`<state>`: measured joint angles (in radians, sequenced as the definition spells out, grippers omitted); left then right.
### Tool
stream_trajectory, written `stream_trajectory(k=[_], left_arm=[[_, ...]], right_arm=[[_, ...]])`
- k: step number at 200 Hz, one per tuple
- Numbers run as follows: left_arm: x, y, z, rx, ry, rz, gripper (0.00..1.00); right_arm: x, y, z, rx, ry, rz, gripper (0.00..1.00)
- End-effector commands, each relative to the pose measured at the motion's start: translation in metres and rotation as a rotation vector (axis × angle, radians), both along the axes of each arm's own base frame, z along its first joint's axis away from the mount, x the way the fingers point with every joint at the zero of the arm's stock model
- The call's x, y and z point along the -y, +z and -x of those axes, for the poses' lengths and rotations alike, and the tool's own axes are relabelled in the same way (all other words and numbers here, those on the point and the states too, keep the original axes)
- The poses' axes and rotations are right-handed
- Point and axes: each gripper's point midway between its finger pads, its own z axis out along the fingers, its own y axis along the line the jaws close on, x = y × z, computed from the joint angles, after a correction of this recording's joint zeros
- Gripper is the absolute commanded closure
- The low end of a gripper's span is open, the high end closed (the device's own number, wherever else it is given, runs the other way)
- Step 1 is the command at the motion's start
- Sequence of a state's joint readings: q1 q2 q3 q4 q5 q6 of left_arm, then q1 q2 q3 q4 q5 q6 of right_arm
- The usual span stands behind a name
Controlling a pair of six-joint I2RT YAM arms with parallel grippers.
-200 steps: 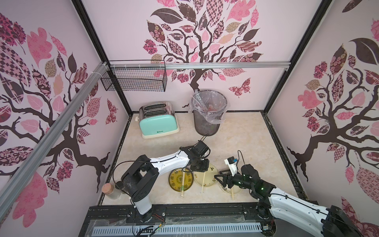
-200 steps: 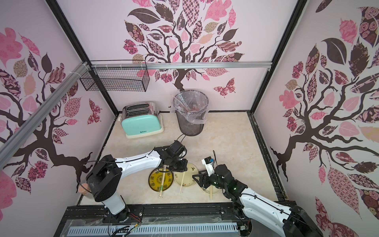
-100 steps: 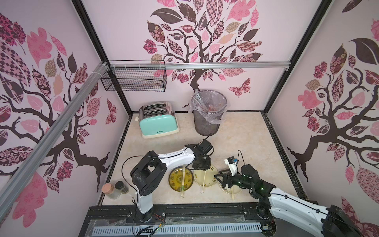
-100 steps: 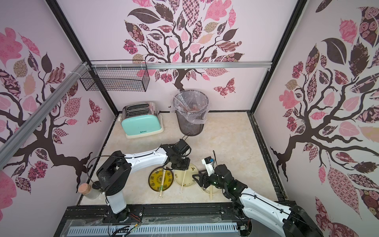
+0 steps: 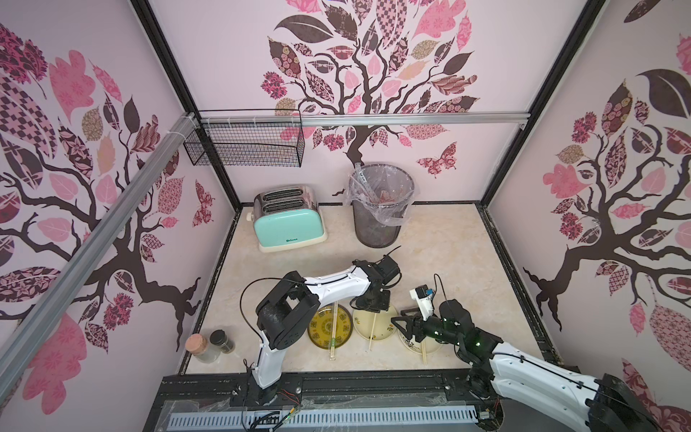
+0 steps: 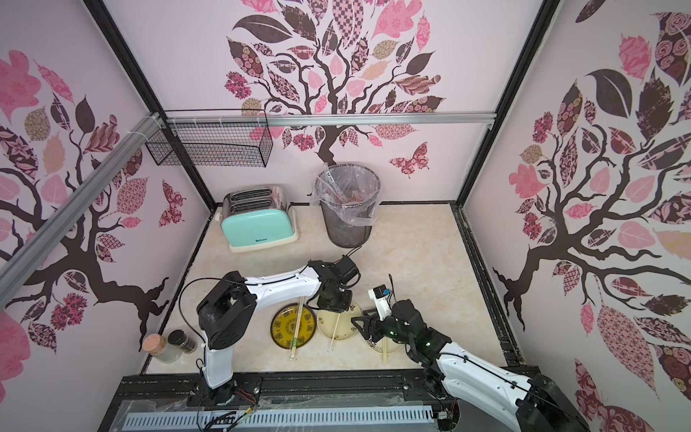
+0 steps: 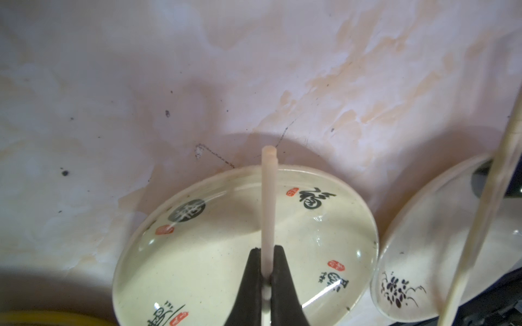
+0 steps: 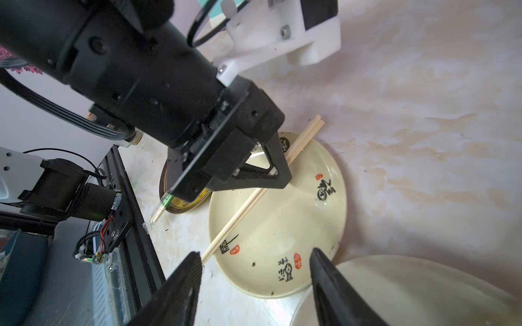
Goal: Remove the packaging of disposable chopsticks
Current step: Place the disposable chopsticks on the plate.
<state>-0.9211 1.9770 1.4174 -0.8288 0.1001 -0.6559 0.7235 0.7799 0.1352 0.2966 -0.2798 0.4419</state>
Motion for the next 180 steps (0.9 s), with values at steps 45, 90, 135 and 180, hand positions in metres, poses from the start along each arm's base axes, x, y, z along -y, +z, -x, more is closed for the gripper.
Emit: stream_trajectory(k=[45,90,135,180], left_arm=[[-0.006,-0.005,-0.003,0.014,-0.004,-0.077,1.00],[-0.006,-0.009,-0.003,0.005,-0.012,-0.089,1.00],[-0.006,-0.012,-0.003,-0.001,-0.011,-0.090,0.96],[-0.002,-0.012,-0.003,-0.007,-0.014,-0.083,0.91]], right_arm=[[0.004,-0.004,-0.001,0.001,-0.020,0.018,0.38],[0.003,-0.003,-0.001,0.003,-0.019,0.017,0.38],[0.003,-0.003,-0.001,0.003,-0.018,0.016,0.38],[0.004,-0.003,-0.001,0.004,-0.018,0.015,0.38]])
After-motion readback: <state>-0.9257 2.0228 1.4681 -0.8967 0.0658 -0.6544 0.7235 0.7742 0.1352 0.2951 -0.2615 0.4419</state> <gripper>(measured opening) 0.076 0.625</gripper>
